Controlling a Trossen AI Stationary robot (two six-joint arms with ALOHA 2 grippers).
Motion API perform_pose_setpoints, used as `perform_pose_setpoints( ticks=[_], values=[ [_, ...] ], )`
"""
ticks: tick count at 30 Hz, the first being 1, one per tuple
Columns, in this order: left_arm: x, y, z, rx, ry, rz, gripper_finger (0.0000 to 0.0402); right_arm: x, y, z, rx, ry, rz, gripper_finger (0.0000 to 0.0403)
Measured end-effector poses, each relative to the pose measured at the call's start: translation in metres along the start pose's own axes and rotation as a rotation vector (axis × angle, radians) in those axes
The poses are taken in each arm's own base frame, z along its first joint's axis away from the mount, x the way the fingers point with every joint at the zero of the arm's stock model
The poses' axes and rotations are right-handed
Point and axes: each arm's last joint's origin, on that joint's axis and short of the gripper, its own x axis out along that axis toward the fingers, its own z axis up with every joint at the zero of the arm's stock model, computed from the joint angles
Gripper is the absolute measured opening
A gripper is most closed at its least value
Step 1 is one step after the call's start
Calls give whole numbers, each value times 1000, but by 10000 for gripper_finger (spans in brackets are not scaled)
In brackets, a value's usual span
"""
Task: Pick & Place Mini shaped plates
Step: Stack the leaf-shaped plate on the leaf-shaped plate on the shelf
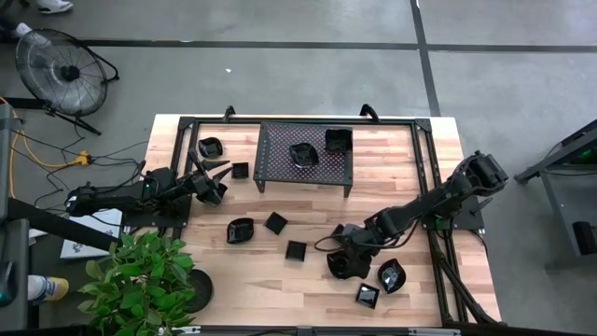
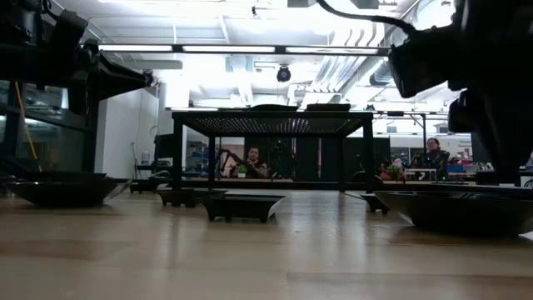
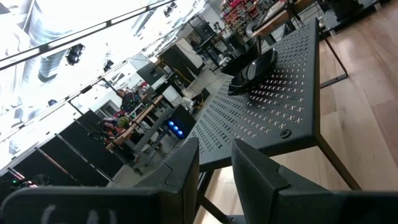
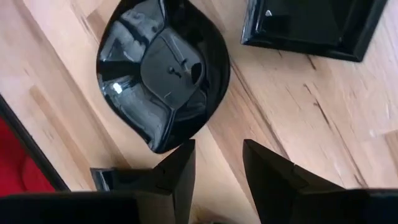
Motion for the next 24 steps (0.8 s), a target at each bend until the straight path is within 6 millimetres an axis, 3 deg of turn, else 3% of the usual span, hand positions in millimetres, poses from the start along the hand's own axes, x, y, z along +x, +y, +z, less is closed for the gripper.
perform_pose_setpoints(
  ticks=[11,24],
  values=[
    [0,0,0,0,0,0,92,17,-1,8,23,12,-7,129],
    [0,0,0,-1,0,1,92,24,0,10,20,-10,-13,129]
  ],
)
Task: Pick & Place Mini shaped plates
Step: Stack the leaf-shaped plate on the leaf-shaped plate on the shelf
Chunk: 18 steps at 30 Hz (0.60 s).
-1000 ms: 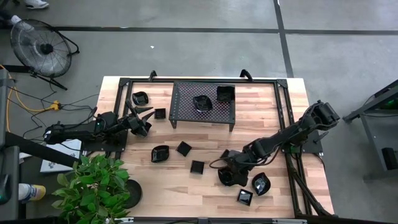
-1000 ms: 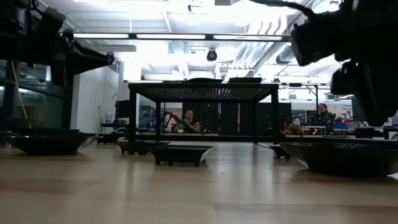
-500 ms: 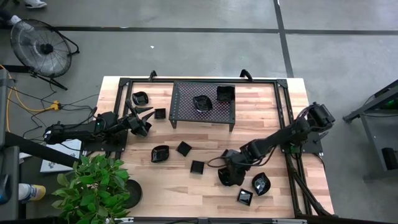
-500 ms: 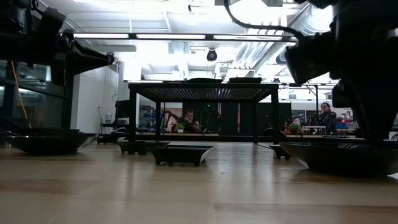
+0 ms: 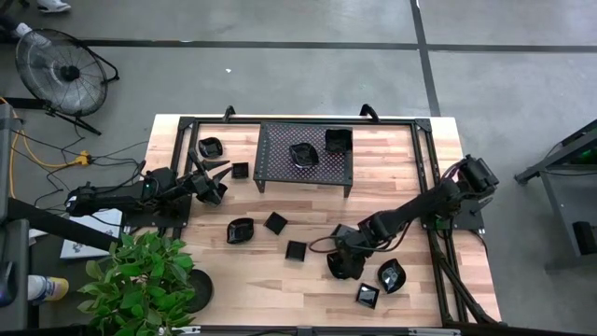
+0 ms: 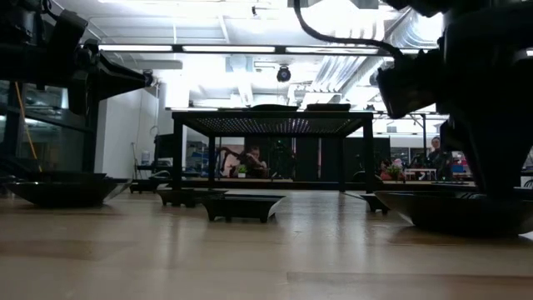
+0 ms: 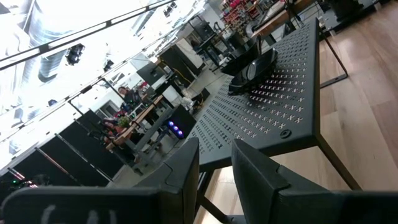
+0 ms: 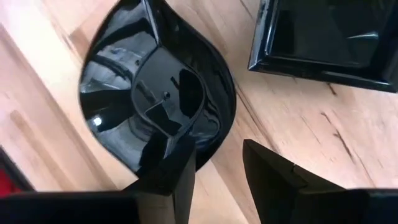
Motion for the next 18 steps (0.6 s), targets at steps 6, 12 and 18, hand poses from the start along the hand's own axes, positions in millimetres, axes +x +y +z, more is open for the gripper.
perform_pose_setpoints(
  ticks=[6,12,18],
  values=[
    [0,0,0,0,0,0,92,3,1,3,-4,2,25,129],
    [0,0,0,0,0,0,92,3,1,4,-14,8,28,126],
    [0,0,0,0,0,0,92,0,0,4,-25,11,34,103]
  ],
)
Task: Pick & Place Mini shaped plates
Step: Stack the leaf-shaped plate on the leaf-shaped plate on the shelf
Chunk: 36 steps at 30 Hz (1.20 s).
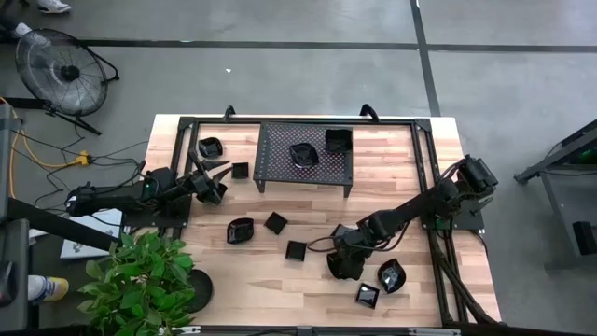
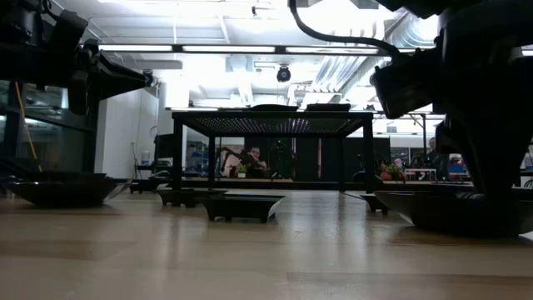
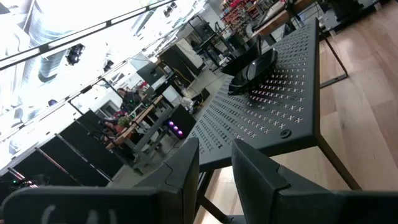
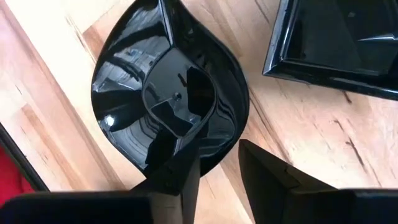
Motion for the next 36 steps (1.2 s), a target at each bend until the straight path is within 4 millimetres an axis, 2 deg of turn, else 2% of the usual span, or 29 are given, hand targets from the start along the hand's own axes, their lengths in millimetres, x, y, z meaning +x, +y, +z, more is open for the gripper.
perform_pose_setpoints(
  ticks=[7,20,29,36],
  values=[
    [0,0,0,0,0,0,92,0,0,0,-17,-5,-7,75],
    [0,0,0,0,0,0,92,0,0,0,-45,-7,-8,46],
    [0,0,0,0,0,0,92,-1,0,0,-72,-10,-8,4],
    [0,0,0,0,0,0,92,-1,0,0,-84,-8,-4,2]
  ],
)
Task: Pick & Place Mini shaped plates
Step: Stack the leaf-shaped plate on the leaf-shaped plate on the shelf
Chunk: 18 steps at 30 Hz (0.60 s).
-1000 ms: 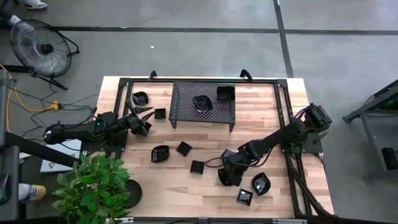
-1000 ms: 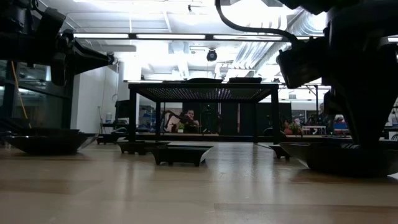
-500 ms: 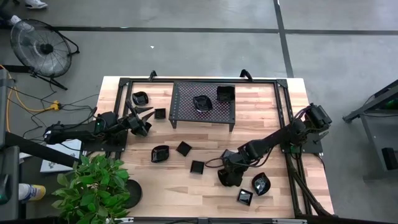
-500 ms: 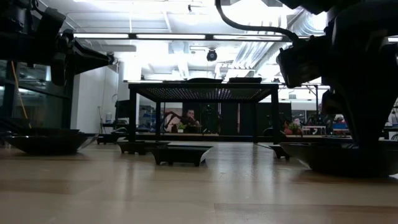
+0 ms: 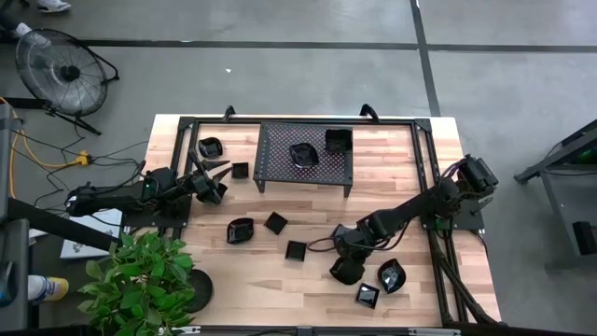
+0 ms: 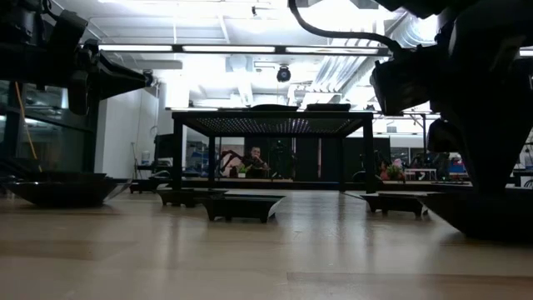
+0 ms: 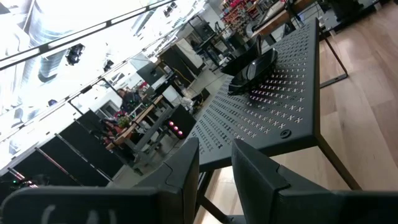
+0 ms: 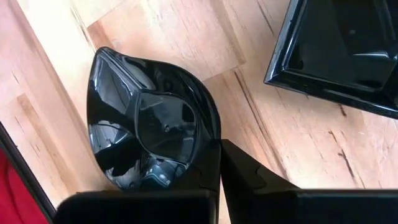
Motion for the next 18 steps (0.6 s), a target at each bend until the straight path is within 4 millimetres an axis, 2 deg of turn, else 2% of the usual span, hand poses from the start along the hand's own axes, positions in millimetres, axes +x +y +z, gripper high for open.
perform_pose_setpoints(
  ticks=[8,14,18],
  values=[
    [0,0,0,0,0,0,92,-1,1,0,-29,3,13,1],
    [0,0,0,0,0,0,92,-14,11,6,-69,5,-23,0],
    [0,0,0,0,0,0,92,-16,10,5,-69,17,-40,0]
  ],
)
